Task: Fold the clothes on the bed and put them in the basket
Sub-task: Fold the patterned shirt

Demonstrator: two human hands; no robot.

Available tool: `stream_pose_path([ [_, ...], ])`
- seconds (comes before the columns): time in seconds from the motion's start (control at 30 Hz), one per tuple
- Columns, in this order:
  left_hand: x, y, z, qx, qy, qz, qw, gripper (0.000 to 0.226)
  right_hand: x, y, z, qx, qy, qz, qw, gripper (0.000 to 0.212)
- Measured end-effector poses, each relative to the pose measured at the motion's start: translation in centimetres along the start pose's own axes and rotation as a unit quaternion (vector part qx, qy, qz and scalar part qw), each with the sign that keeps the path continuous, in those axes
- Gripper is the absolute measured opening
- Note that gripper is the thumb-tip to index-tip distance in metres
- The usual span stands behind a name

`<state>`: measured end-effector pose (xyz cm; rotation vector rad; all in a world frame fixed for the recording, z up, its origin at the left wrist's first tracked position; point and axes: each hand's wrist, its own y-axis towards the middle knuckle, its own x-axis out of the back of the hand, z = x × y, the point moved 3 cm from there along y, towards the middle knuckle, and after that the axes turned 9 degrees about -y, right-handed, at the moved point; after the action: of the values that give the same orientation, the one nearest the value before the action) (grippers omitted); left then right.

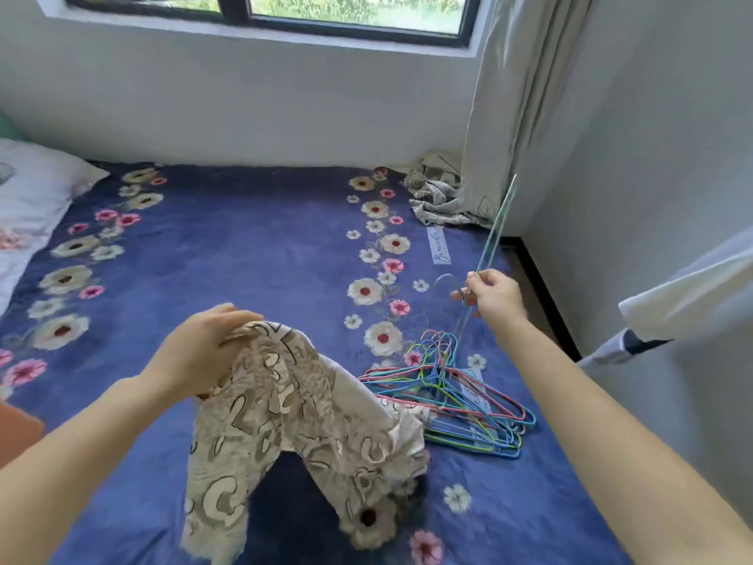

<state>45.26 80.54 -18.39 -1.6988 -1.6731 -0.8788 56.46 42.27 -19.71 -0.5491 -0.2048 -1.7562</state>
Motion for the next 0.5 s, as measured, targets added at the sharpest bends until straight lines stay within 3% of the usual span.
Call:
stream_pose_path([
  [0.07,-0.5,0.6,0.0,0.029,-0.093,-0.029,0.995,0.025,-0.6,1.8,-6.6,-0.084,-0.021,-0.015,0.996,0.028],
  [0.17,-1.6,0.8,-0.4,0.098,-0.213,-0.007,0.972,0.011,-1.1,2.9,-13.8,-0.217,-0.024,-0.039,0.975,0.023],
  [0.23,-2.5,0.9,-0.3,0.13,-0.259,-0.006,0.957,0.021,-1.5,3.0,-16.0,-0.267,-0.009,-0.054,0.962,0.023],
  [0.33,-3.6,1.1,-0.4,0.138,-0.262,-0.011,0.955,0.014,-1.6,3.8,-17.9,-0.3,-0.005,-0.096,0.949,0.021],
  [0.5,-3.9,1.2,-0.4,0.151,-0.265,-0.019,0.952,0.012,-2.6,5.7,-18.3,-0.361,0.119,-0.13,0.916,0.007],
])
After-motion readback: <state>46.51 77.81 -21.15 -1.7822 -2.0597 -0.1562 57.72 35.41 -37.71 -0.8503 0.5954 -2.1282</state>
